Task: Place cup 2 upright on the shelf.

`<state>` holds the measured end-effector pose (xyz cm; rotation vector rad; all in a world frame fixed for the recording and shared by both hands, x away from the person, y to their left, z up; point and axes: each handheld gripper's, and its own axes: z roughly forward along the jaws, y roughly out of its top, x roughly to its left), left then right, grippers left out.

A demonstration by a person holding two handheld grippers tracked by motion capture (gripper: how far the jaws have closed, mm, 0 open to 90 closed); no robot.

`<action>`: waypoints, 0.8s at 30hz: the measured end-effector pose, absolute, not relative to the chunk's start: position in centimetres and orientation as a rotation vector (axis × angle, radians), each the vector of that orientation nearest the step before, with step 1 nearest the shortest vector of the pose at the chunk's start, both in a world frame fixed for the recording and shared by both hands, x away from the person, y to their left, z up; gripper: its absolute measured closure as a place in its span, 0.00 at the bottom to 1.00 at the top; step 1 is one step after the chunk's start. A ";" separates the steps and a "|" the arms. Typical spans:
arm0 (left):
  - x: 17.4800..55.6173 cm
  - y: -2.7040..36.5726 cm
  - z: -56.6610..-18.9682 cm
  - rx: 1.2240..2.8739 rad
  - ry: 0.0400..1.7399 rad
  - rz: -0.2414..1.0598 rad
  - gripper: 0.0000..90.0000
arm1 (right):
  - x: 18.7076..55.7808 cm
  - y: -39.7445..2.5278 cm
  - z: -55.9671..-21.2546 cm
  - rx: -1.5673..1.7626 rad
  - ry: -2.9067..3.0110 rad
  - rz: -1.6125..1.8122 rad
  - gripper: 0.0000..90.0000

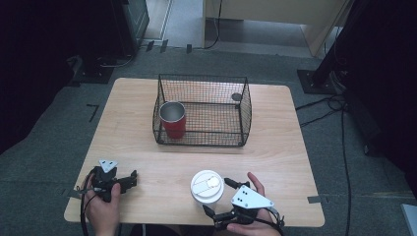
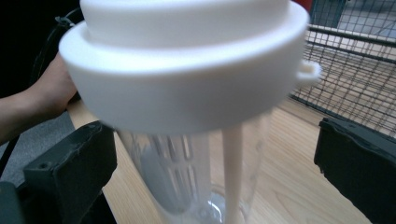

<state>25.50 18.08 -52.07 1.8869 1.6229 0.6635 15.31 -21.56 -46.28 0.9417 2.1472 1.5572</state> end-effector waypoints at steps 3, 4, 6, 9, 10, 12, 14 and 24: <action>25.5 18.1 -52.1 1.887 1.623 0.664 0.00 | 15.6 -20.9 -46.1 0.938 2.134 1.571 0.00; 25.5 18.1 -52.1 1.887 1.622 0.664 0.00 | 15.8 -20.6 -45.9 0.941 2.129 1.578 0.00; 25.5 18.1 -52.1 1.888 1.623 0.663 0.00 | 15.9 -20.4 -45.8 0.940 2.128 1.578 0.00; 25.5 18.1 -52.1 1.888 1.622 0.663 0.00 | 16.1 -19.9 -45.6 0.933 2.123 1.577 0.00; 25.5 18.1 -52.1 1.888 1.623 0.663 0.00 | 16.1 -19.8 -45.6 0.927 2.120 1.575 0.00; 25.5 18.1 -52.1 1.886 1.624 0.662 0.00 | 16.1 -19.4 -45.5 0.925 2.116 1.580 0.01; 25.5 18.1 -52.1 1.888 1.623 0.663 0.00 | 16.2 -18.9 -45.5 0.917 2.104 1.587 0.03; 25.5 18.1 -52.1 1.889 1.623 0.662 0.00 | 16.5 -18.1 -45.5 0.877 2.097 1.577 0.09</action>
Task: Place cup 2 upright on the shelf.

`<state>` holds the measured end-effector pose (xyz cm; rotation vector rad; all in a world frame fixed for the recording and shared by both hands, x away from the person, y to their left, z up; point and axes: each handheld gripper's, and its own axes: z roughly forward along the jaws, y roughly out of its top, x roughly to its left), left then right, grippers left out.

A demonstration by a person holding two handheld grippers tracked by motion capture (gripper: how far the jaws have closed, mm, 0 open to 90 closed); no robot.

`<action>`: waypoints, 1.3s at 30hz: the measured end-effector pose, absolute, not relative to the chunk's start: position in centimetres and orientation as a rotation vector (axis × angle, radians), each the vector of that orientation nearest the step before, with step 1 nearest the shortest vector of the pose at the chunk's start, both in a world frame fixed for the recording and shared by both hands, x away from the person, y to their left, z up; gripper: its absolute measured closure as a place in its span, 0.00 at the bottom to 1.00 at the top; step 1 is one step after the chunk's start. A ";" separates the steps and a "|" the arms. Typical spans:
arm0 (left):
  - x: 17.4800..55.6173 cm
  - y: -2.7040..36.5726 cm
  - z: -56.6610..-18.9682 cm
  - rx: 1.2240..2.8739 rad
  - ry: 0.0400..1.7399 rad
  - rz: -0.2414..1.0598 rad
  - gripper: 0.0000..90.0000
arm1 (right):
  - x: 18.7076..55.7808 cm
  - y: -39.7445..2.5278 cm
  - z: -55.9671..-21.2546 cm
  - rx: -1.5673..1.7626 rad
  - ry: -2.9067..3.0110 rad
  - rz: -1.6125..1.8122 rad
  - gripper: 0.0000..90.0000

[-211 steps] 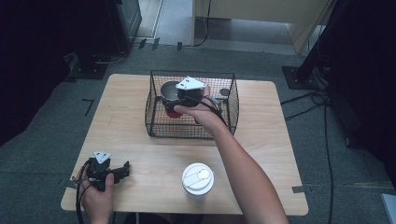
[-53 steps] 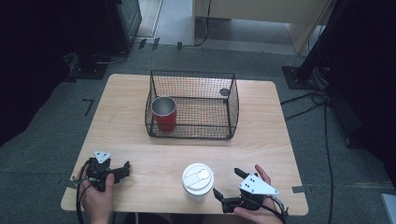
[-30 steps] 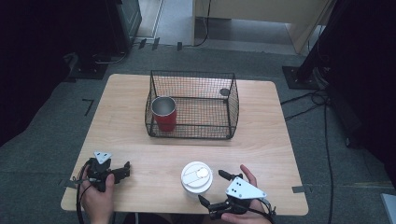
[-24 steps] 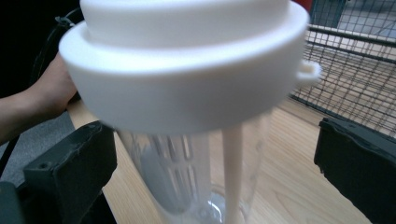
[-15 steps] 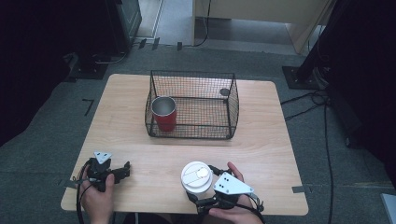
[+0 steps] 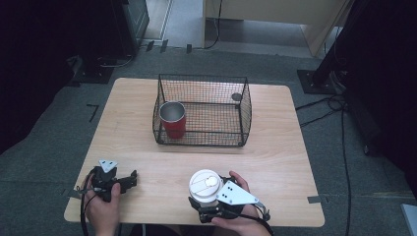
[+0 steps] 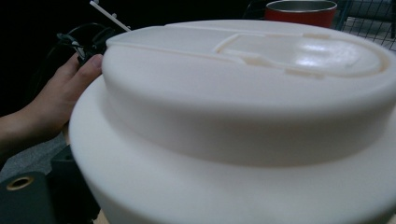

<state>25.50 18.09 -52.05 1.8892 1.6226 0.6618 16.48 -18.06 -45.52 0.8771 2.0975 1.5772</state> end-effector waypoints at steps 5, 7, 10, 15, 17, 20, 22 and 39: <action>25.5 18.1 -52.0 1.890 1.623 0.662 0.00 | 16.4 -18.0 -45.6 0.860 2.083 1.546 0.17; 25.5 18.1 -52.0 1.889 1.623 0.662 0.00 | 16.5 -18.2 -45.6 0.879 2.071 1.549 0.18; 25.5 18.1 -52.0 1.889 1.623 0.662 0.00 | 16.4 -18.2 -45.6 0.865 2.068 1.547 0.18; 25.5 18.1 -52.0 1.890 1.622 0.662 0.00 | 16.6 -18.5 -44.7 0.866 2.039 1.580 0.18; 25.5 18.1 -52.0 1.891 1.621 0.663 0.00 | 16.7 -18.5 -44.5 0.872 2.036 1.576 0.18; 25.5 18.1 -52.0 1.891 1.622 0.663 0.00 | 17.1 -18.8 -43.8 0.882 2.017 1.572 0.18; 25.5 18.1 -52.0 1.891 1.621 0.663 0.00 | 17.3 -18.9 -43.6 0.886 2.009 1.577 0.18; 25.5 18.1 -52.1 1.886 1.623 0.661 0.00 | 20.3 -19.7 -40.2 0.935 1.923 1.551 0.18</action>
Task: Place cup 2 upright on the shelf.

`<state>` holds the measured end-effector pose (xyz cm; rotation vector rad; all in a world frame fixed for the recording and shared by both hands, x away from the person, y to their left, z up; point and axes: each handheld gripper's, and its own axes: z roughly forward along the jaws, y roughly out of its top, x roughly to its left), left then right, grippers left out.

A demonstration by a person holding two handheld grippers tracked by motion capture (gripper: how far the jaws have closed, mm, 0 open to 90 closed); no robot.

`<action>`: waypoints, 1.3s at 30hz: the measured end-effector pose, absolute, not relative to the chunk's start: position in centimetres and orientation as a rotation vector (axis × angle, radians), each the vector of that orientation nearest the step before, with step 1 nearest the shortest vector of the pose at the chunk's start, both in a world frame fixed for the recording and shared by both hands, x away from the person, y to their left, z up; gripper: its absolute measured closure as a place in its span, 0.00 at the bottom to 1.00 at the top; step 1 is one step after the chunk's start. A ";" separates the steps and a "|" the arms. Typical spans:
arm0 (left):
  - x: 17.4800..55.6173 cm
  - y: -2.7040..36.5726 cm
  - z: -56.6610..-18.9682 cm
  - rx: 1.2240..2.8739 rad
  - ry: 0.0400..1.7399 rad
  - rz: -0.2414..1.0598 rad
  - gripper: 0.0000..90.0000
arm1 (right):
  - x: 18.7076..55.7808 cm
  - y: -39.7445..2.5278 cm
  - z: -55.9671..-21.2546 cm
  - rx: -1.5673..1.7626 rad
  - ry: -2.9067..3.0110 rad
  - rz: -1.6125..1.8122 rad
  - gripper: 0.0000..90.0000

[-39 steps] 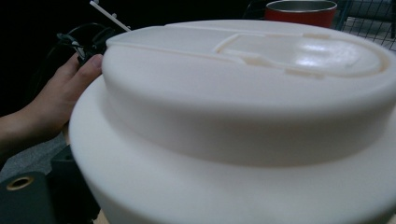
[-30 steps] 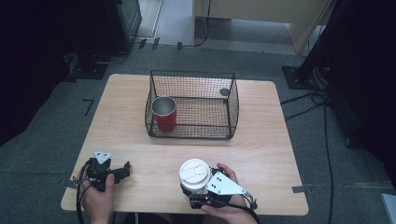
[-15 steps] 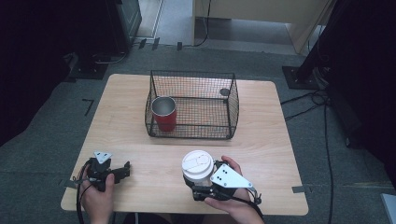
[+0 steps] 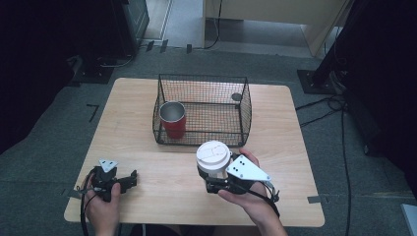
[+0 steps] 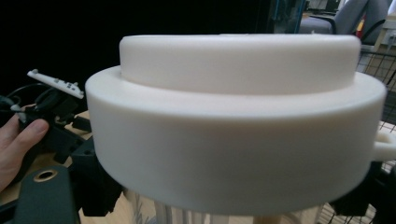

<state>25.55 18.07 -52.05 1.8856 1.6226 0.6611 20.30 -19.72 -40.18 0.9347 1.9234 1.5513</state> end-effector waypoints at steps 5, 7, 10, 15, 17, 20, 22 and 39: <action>25.5 18.1 -52.1 1.886 1.622 0.662 0.00 | 21.5 -19.8 -39.2 0.949 1.902 1.526 0.18; 25.5 18.1 -52.0 1.888 1.622 0.661 0.00 | 21.7 -19.8 -39.0 0.953 1.896 1.524 0.18; 25.5 18.1 -52.0 1.888 1.622 0.661 0.00 | 22.4 -19.7 -38.6 0.959 1.877 1.516 0.18; 25.5 18.1 -52.0 1.888 1.622 0.661 0.00 | 23.3 -19.6 -38.2 0.976 1.860 1.511 0.18; 25.5 18.1 -52.0 1.888 1.622 0.661 0.00 | 23.7 -19.6 -37.9 0.978 1.853 1.505 0.18; 25.5 18.1 -52.0 1.888 1.622 0.661 0.00 | 24.2 -19.7 -37.6 0.996 1.839 1.511 0.18; 25.5 18.1 -52.0 1.888 1.622 0.661 0.00 | 24.5 -19.7 -37.4 1.005 1.827 1.506 0.18; 25.6 18.1 -52.0 1.891 1.622 0.660 0.00 | 27.6 -19.7 -36.1 1.046 1.750 1.469 0.18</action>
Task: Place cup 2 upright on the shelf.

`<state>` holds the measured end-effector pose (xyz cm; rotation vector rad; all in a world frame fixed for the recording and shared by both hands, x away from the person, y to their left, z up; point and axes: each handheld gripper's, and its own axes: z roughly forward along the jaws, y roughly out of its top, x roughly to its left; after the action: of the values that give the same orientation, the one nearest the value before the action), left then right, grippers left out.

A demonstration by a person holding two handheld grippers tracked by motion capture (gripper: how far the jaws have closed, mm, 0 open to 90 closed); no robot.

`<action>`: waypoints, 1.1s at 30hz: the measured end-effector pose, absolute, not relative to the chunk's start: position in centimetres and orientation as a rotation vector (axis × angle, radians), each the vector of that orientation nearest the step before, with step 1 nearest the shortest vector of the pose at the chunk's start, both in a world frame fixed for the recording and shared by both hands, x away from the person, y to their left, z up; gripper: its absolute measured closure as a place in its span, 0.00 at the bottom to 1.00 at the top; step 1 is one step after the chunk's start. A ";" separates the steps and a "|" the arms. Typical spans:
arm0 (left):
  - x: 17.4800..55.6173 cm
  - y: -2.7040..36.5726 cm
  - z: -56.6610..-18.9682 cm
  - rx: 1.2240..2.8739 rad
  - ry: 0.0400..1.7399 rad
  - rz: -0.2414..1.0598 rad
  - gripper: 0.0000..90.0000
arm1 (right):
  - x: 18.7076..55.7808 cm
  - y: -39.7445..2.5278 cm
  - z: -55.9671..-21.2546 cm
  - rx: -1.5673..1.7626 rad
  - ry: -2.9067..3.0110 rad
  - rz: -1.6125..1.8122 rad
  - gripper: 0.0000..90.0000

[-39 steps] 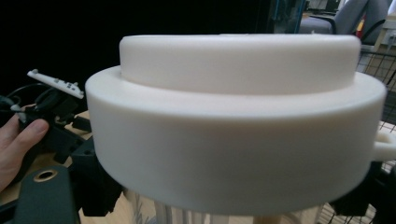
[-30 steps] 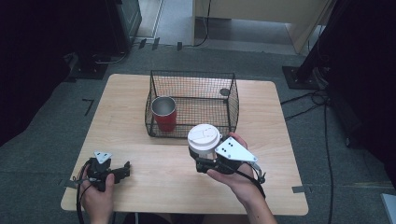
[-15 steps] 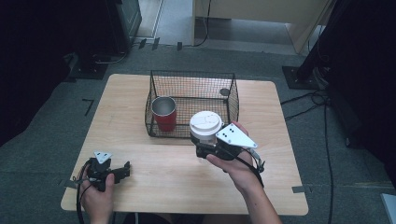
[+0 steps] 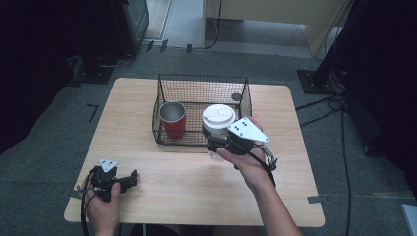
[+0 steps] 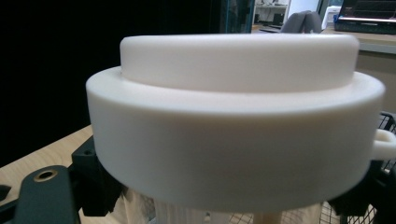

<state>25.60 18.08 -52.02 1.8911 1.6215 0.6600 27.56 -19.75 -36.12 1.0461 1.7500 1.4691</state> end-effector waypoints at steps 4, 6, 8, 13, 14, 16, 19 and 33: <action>25.6 18.1 -52.0 1.891 1.622 0.660 0.00 | 28.3 -19.7 -35.9 1.051 1.729 1.464 0.18; 25.6 18.1 -52.0 1.891 1.622 0.660 0.00 | 28.7 -19.7 -35.8 1.054 1.720 1.460 0.18; 25.6 18.1 -52.0 1.891 1.622 0.660 0.00 | 29.1 -19.6 -35.8 1.058 1.709 1.462 0.18; 25.6 18.1 -52.0 1.891 1.622 0.660 0.00 | 30.0 -19.6 -35.7 1.067 1.683 1.464 0.18; 25.6 18.1 -52.0 1.890 1.622 0.660 0.00 | 30.2 -19.6 -35.8 1.073 1.678 1.465 0.18; 25.6 18.1 -52.0 1.891 1.622 0.660 0.00 | 30.7 -19.7 -35.7 1.082 1.664 1.470 0.18; 25.6 18.1 -52.0 1.890 1.622 0.660 0.00 | 31.3 -19.9 -35.4 1.094 1.647 1.480 0.18; 25.6 18.1 -52.0 1.889 1.622 0.662 0.00 | 34.1 -19.3 -34.3 1.107 1.599 1.481 0.18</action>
<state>25.64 18.06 -52.03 1.8895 1.6217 0.6616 34.08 -19.32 -34.31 1.1066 1.5990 1.4813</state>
